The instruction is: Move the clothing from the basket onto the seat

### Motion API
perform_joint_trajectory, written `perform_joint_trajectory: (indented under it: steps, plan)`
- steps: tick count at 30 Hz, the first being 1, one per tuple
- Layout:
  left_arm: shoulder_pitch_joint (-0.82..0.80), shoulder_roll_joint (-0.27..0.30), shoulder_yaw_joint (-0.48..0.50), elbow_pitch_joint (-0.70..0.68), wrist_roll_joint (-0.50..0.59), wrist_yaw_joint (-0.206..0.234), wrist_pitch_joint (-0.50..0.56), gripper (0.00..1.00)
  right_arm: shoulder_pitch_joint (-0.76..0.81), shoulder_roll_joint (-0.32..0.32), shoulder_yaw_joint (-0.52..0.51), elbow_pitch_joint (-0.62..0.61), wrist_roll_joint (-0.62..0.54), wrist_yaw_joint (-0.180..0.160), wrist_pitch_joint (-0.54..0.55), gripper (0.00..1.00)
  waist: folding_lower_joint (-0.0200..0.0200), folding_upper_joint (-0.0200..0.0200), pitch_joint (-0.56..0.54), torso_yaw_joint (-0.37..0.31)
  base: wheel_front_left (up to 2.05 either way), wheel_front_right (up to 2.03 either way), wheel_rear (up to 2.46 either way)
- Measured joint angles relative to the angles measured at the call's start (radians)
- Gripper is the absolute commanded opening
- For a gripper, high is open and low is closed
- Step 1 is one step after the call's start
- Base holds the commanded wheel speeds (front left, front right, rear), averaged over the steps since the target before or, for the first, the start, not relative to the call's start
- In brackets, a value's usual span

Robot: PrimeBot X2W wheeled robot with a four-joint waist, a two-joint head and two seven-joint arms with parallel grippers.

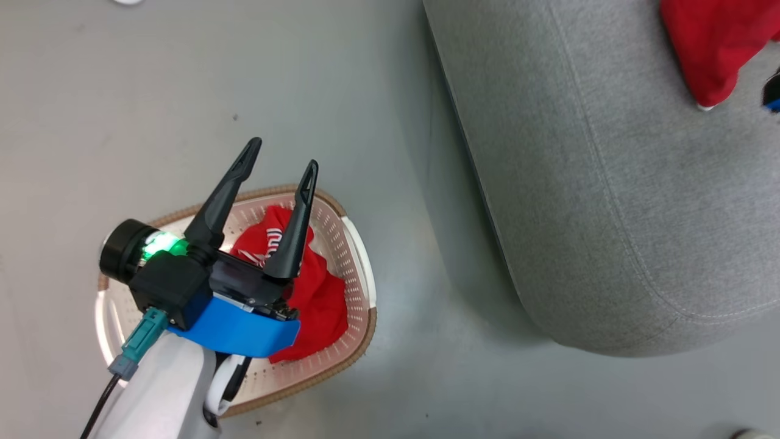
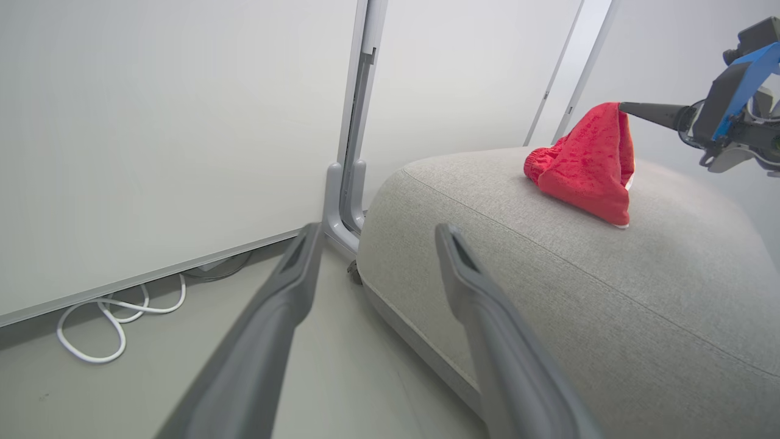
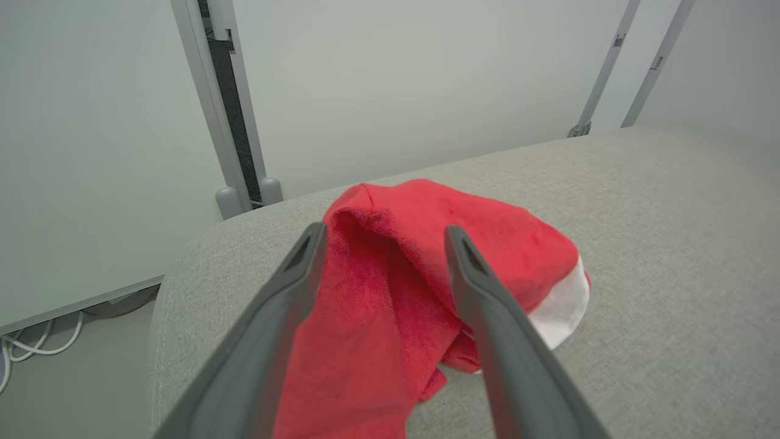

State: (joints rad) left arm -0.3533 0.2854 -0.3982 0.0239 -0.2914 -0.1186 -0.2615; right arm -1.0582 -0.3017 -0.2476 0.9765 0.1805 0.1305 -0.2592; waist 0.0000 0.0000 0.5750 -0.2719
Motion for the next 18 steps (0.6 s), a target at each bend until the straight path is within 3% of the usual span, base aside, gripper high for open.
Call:
perform_joint_trajectory:
  steps: [9,18]
  plan:
    - [0.048,-0.075,0.042,0.055,-0.016,-0.006,0.0,1.0,0.127,0.032,0.118,-0.075,0.024,0.0,0.003,1.0,-0.0002,0.0,-0.136,0.022,0.0,0.0,0.0]
    - [0.129,-0.141,0.111,0.128,-0.025,-0.007,0.0,1.0,0.397,0.078,0.24,-0.3,0.063,0.0,0.028,1.0,-0.0003,0.0001,-0.288,0.079,0.0,0.0,0.0]
